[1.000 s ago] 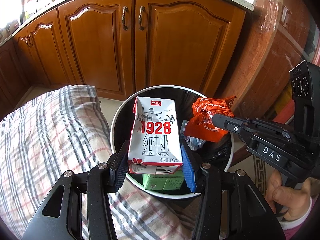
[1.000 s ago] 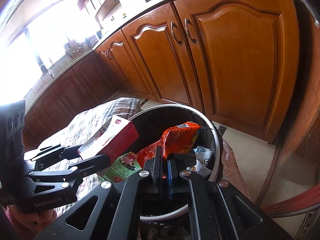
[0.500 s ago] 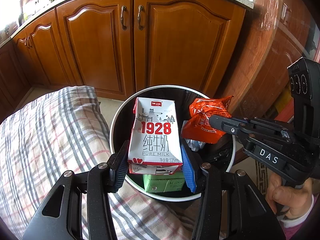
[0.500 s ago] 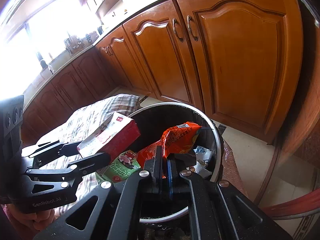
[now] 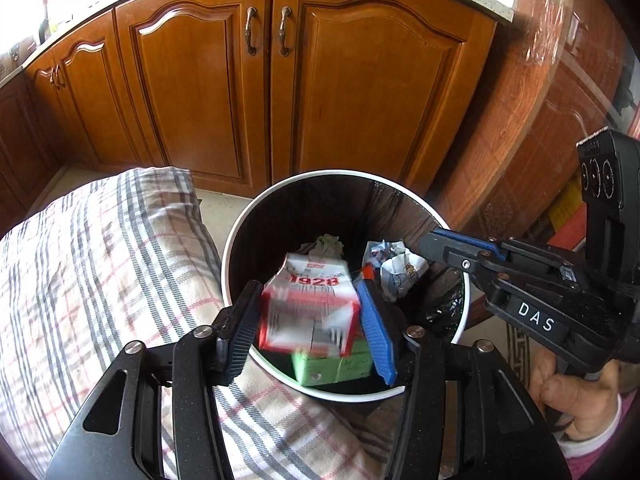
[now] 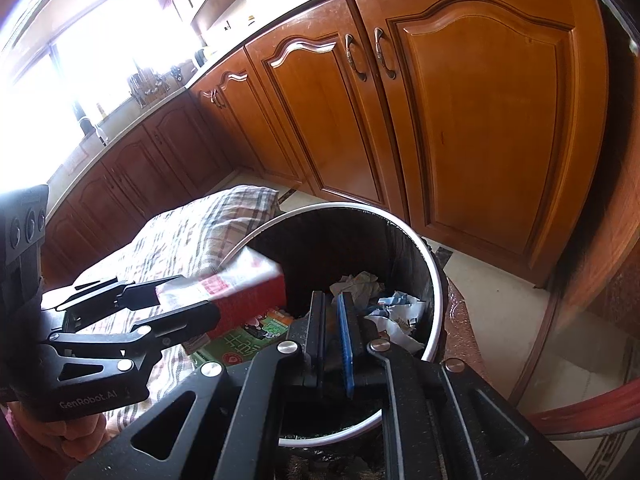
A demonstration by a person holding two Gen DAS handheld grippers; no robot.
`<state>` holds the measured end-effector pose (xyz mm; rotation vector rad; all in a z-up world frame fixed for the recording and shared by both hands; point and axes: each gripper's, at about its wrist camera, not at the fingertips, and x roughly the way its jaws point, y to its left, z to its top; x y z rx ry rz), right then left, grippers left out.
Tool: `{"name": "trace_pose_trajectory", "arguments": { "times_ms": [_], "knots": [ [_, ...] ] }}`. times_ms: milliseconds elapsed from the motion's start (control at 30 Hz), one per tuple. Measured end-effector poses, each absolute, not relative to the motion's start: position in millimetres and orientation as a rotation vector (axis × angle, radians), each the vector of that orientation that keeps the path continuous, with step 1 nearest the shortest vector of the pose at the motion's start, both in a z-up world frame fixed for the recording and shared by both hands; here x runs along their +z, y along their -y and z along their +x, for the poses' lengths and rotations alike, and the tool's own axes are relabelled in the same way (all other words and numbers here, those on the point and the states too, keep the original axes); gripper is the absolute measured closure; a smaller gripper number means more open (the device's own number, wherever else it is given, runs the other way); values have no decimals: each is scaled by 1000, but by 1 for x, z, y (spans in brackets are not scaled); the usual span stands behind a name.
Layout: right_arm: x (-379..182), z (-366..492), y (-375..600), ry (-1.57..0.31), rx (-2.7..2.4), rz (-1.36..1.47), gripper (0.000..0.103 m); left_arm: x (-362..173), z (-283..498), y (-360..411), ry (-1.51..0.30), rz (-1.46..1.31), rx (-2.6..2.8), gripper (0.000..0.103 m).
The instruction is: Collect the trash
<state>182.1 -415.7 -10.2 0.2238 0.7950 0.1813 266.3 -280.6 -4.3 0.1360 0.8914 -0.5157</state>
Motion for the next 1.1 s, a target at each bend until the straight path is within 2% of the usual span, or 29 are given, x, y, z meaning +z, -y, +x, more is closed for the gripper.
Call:
{"name": "trace_pose_trajectory", "arguments": {
  "times_ms": [67, 233, 400, 467, 567, 733, 1100],
  "knots": [
    [-9, 180, 416, -789, 178, 231, 77, -2, 264, 277, -882, 125, -512, 46],
    [-4, 174, 417, -766, 172, 244, 62, 7, 257, 269, -860, 114, -501, 40],
    [6, 160, 414, -722, 170, 264, 39, 16, 245, 254, -831, 88, -483, 29],
    [10, 153, 411, -700, 167, 273, 26, 18, 238, 244, -823, 62, -477, 28],
    [14, 142, 407, -672, 166, 296, 16, 17, 228, 230, -820, 26, -468, 26],
    [17, 123, 395, -635, 151, 312, 7, 16, 203, 204, -785, -23, -438, 26],
    [14, 78, 358, -597, 128, 321, 5, 20, 138, 146, -655, -143, -405, 24]
  ]
}}
